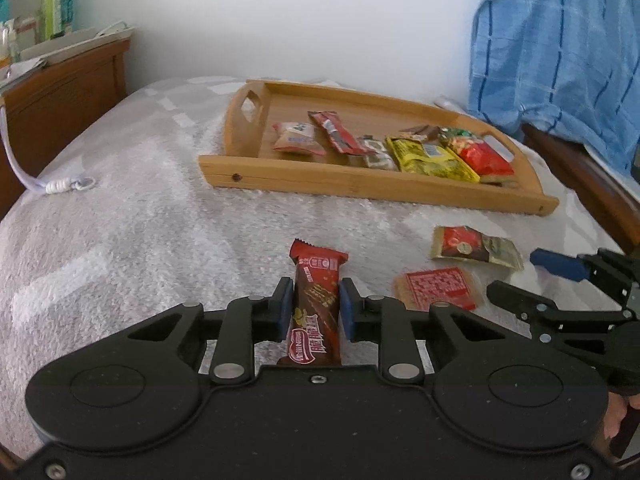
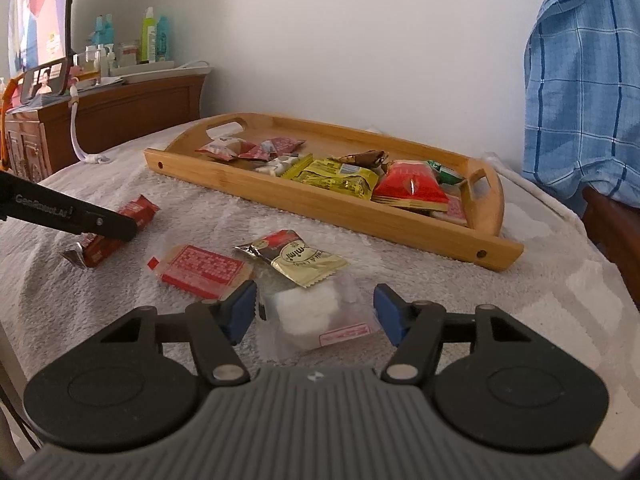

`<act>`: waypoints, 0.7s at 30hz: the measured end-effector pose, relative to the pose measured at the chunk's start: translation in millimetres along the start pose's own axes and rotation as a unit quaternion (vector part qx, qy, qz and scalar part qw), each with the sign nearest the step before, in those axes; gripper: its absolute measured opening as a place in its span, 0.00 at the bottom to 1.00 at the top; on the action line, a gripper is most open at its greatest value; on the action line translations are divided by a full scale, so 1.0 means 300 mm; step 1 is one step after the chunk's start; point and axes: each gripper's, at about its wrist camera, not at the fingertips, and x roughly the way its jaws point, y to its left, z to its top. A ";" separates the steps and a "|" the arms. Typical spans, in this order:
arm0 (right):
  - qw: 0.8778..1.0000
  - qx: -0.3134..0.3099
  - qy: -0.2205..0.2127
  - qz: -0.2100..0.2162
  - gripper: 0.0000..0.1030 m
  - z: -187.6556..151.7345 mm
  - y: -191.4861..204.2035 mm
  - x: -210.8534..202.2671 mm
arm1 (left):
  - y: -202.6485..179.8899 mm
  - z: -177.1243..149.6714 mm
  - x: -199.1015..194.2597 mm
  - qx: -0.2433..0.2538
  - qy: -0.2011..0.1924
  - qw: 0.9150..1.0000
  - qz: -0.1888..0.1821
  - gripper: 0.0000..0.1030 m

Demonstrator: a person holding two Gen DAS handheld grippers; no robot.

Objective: Organize snacks
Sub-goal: 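Grasp the red-brown chocolate bar with the left gripper while the right approaches the clear bag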

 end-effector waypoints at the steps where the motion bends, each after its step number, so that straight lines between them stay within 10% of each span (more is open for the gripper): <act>1: 1.000 0.000 0.000 0.000 0.64 0.000 0.002 -0.002 | -0.007 -0.001 0.000 0.004 -0.001 1.000 0.001 0.22; 21: 1.000 0.015 -0.018 -0.012 0.61 0.023 -0.014 -0.055 | -0.073 0.018 -0.029 0.008 -0.005 1.000 -0.015 0.21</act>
